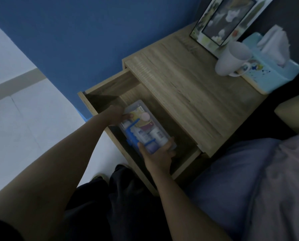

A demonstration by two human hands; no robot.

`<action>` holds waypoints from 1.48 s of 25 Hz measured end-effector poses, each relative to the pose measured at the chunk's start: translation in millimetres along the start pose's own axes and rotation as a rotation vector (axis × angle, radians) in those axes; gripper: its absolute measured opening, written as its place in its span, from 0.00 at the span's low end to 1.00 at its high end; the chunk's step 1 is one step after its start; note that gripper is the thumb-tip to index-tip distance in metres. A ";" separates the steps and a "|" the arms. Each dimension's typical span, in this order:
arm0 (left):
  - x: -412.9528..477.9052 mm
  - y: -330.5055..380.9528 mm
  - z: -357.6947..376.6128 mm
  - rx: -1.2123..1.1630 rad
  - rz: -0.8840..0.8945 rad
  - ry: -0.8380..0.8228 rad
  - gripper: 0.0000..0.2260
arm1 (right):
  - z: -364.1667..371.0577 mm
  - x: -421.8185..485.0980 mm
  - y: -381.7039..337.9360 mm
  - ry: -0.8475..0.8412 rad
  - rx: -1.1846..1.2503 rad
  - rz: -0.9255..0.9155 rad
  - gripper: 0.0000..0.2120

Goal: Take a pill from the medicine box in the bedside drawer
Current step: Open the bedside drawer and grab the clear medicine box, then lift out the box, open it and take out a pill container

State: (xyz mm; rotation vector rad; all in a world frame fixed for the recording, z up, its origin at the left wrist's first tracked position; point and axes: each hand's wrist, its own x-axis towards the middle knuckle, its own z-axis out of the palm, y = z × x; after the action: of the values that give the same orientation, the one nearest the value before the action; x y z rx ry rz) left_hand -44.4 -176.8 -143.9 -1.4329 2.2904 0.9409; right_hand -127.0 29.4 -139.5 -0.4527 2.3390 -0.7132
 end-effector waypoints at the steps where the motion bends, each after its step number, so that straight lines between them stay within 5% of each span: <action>1: -3.1 1.8 -5.9 0.005 0.001 0.010 0.25 | -1.0 -2.7 -2.4 0.009 -0.001 -0.006 0.54; 19: -105.8 78.0 -156.8 -0.081 -0.008 0.351 0.22 | -134.8 -5.1 -110.0 -0.016 0.170 -0.409 0.60; 29: -38.2 106.7 -125.4 -0.536 0.033 0.452 0.17 | -189.4 127.6 -148.4 -0.044 0.020 -0.521 0.53; 37: -3.6 101.9 -102.1 -0.535 0.106 0.481 0.19 | -184.9 167.4 -139.2 -0.089 0.041 -0.574 0.44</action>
State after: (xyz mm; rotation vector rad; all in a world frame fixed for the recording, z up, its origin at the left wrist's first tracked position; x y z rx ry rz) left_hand -121.8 -211.0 -27.0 -1.9418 2.5883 1.4587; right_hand -354.6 -92.8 -17.6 -1.1369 2.1110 -0.9730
